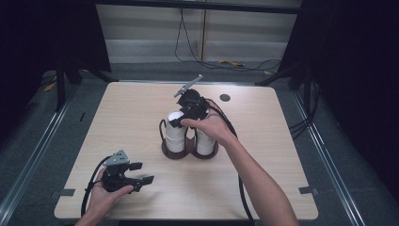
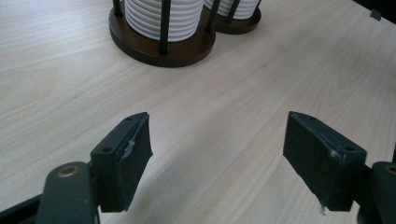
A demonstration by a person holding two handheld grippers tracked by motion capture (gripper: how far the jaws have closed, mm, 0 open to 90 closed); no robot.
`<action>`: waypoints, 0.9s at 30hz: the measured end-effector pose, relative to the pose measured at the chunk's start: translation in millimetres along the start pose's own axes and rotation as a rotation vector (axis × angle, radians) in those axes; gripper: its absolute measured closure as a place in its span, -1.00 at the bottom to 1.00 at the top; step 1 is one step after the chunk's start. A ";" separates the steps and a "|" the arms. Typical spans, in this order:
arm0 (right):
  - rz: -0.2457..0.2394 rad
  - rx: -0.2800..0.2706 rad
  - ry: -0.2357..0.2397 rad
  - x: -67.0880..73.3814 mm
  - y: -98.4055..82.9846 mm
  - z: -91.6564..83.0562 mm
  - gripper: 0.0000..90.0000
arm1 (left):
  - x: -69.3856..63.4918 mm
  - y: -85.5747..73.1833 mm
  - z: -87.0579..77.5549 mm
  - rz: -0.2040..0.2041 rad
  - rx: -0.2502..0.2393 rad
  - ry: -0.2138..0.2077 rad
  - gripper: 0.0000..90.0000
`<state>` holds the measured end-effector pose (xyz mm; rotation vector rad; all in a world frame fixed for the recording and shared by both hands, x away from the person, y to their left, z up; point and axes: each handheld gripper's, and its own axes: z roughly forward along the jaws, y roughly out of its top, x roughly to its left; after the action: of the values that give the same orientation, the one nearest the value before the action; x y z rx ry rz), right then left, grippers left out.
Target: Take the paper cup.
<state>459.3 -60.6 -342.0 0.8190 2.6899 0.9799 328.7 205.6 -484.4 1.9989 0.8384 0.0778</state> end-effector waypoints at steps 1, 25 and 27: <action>0.003 0.001 0.000 0.3 0.5 -0.9 -0.14 | 0.0 0.0 0.0 0.000 0.000 -0.001 -0.48; -0.001 -0.041 0.004 1.8 9.8 -17.3 -0.14 | -0.1 0.5 0.7 0.002 0.005 0.000 -0.48; -0.003 -0.045 0.002 2.0 10.6 -19.1 -0.14 | 0.0 0.5 0.8 0.001 0.005 -0.001 -0.48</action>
<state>456.1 -63.2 -320.5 0.8054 2.6592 1.0371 329.3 204.9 -484.4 2.0038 0.8375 0.0751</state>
